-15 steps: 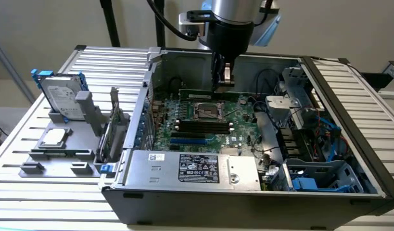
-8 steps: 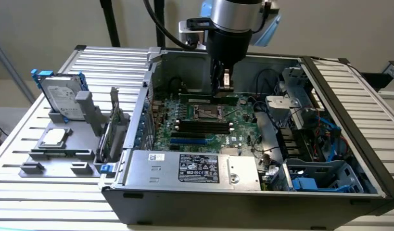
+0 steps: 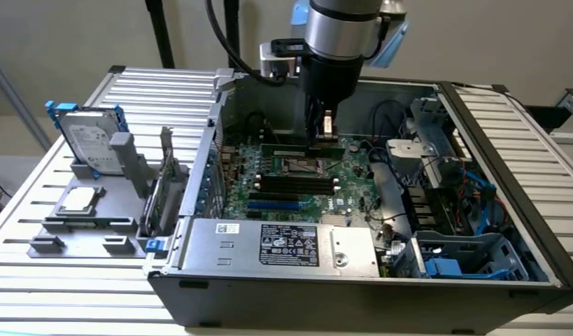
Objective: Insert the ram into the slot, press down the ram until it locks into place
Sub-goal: 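Insert the ram into the slot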
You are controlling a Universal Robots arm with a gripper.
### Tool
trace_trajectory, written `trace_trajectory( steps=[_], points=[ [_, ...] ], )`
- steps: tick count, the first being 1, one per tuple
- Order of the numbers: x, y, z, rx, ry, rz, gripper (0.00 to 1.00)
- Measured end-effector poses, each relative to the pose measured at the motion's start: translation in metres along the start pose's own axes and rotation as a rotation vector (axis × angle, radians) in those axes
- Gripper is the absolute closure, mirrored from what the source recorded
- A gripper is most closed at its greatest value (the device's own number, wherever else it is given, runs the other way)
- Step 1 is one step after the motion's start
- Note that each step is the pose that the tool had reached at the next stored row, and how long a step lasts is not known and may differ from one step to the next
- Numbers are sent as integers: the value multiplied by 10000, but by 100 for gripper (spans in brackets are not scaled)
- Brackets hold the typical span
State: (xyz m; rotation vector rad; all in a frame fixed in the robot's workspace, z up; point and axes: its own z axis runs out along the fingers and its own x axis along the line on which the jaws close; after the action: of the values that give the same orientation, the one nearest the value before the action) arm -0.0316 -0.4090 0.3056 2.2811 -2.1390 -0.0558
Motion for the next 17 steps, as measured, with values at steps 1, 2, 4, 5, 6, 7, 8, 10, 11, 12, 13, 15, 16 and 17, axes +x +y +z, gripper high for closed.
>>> trace_trajectory(
  steps=[1,2,4,5,6,7,8,10,11,12,13,15,16,17],
  points=[
    [0,-1,18,0,0,0,86],
    [0,-1,38,0,-1,0,86],
    [1,-2,74,0,-1,1,86],
    [2,-3,92,0,-1,1,86],
    [3,-3,109,0,0,1,86],
    [4,-4,128,0,0,2,86],
    [5,-4,145,1,0,3,86],
    [8,-6,183,0,-1,0,86],
    [9,-6,201,0,-1,1,86],
    [10,-7,219,0,0,1,86],
    [11,-7,237,0,0,1,86],
    [12,-9,273,1,-1,1,86],
    [13,-9,292,0,0,1,86],
    [14,-10,310,0,0,1,86]
  ],
)
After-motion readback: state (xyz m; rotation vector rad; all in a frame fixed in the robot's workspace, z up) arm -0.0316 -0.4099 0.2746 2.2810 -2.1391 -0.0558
